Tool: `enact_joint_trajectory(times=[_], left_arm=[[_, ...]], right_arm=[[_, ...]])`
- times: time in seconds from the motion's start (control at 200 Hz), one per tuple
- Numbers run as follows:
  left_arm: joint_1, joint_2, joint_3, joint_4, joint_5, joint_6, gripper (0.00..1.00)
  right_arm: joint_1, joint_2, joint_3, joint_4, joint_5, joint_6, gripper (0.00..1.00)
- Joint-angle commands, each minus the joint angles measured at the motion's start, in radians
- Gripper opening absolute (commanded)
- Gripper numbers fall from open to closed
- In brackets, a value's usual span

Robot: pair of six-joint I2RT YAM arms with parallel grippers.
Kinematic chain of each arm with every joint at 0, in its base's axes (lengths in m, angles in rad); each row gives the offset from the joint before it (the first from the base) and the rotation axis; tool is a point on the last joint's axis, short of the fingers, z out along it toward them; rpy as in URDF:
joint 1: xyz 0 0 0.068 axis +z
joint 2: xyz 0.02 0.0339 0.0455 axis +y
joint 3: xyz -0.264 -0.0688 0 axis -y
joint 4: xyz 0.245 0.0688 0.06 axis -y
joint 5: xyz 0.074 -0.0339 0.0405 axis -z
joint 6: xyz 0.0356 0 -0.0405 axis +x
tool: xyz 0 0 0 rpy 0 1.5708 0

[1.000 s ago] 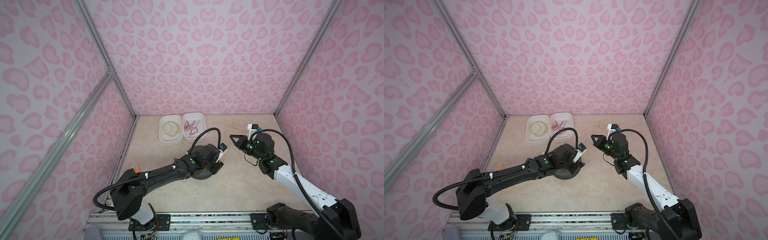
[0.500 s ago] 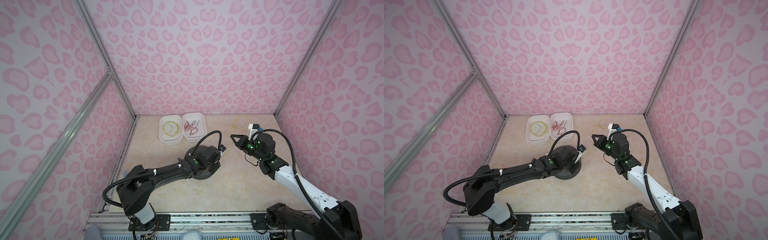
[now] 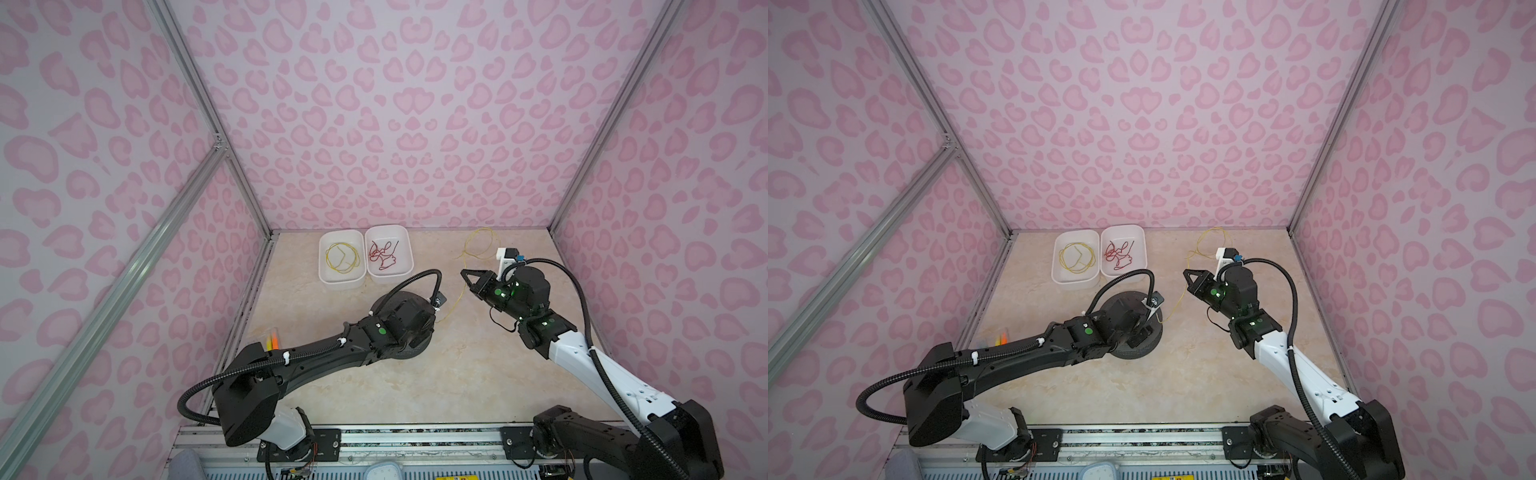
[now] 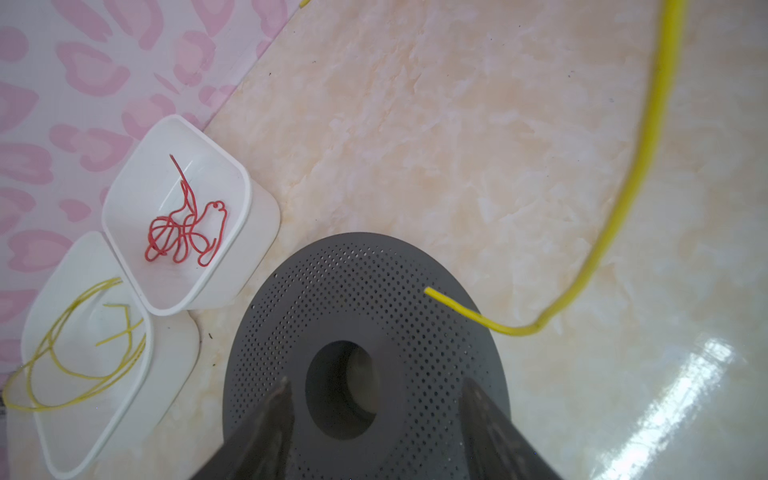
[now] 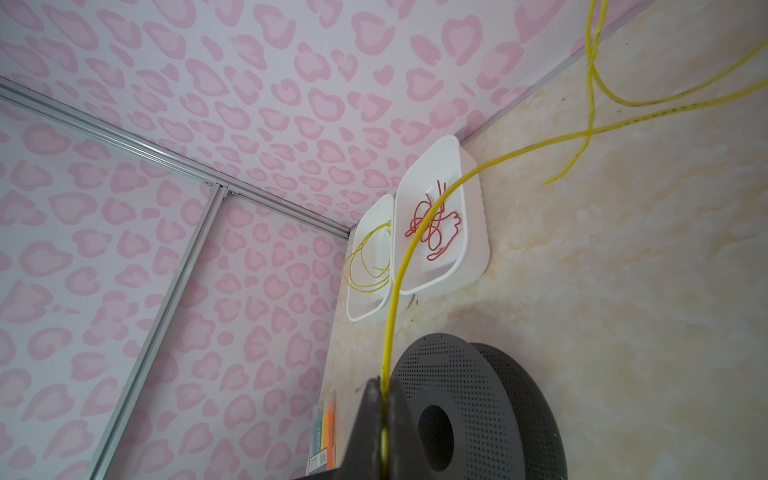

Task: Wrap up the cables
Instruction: 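Regrasp the cable end at the spool hub with the left gripper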

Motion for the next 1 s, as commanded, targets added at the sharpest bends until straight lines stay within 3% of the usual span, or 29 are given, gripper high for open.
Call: enact_joint_trajectory(times=[0.0,0.28,0.445,0.8,0.93,0.995], left_arm=[[-0.019,-0.004,-0.022,0.084,-0.023,0.225,0.64],[-0.012,-0.046,-0.099,0.221,0.154,0.431,0.66],[-0.009,-0.048,-0.096,0.239,0.260,0.423,0.63],[-0.008,0.025,-0.067,0.258,0.291,0.406,0.55],[0.002,0.049,-0.062,0.259,0.272,0.388,0.47],[0.010,0.050,-0.063,0.266,0.278,0.368,0.36]], right_arm=[[0.000,0.004,-0.001,-0.002,-0.022,-0.020,0.00],[0.001,-0.016,-0.008,-0.008,-0.034,-0.032,0.00],[0.000,-0.032,-0.023,0.008,-0.023,-0.029,0.00],[-0.008,-0.051,-0.034,0.017,-0.034,-0.018,0.00],[-0.007,-0.058,-0.029,0.006,-0.034,-0.021,0.00],[-0.009,-0.060,-0.029,0.005,-0.034,-0.022,0.00]])
